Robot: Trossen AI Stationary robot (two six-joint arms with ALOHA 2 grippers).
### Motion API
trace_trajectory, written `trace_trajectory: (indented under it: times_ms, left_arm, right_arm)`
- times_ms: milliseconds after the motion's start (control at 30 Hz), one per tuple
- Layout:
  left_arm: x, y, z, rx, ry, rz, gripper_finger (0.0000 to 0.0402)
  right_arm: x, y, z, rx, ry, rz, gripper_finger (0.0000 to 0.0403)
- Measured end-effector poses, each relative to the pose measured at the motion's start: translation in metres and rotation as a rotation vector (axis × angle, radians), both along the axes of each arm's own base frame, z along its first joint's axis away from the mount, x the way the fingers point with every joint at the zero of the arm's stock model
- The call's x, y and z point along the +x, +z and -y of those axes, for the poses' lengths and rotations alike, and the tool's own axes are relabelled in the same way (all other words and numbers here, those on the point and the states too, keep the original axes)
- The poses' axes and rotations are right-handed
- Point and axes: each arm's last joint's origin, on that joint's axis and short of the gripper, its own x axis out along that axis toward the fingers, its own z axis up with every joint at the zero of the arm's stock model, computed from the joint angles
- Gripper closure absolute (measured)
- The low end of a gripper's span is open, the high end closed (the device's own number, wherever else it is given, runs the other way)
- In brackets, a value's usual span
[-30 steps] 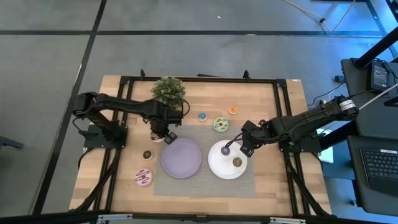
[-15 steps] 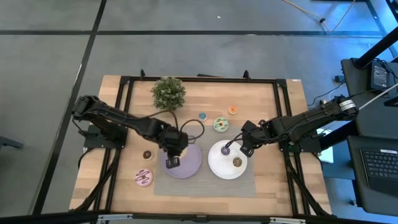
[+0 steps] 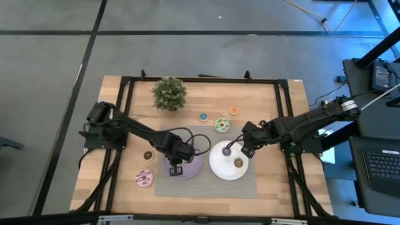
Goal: Pick & Place donuts
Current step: Put the large black donut on the purple plate
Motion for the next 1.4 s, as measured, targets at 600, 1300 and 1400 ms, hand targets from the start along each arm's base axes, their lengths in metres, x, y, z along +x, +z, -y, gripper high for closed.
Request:
trace_trajectory:
  times_ms: [600, 1300, 1400]
  left_arm:
    - [0.005, -0.011, -0.007, -0.001, 0.036, -0.037, 0.0359]
    - [0.006, 0.043, -0.013, -0.048, 0.015, 0.097, 0.0253]
    - [-0.003, 0.069, -0.019, 0.000, 0.035, 0.195, 0.0255]
  right_arm:
    - [0.000, 0.000, 0.000, 0.011, -0.001, 0.004, 0.0258]
    - [0.017, 0.039, 0.016, 0.040, 0.024, 0.101, 0.0258]
    - [0.022, 0.051, 0.025, 0.018, 0.048, 0.136, 0.0255]
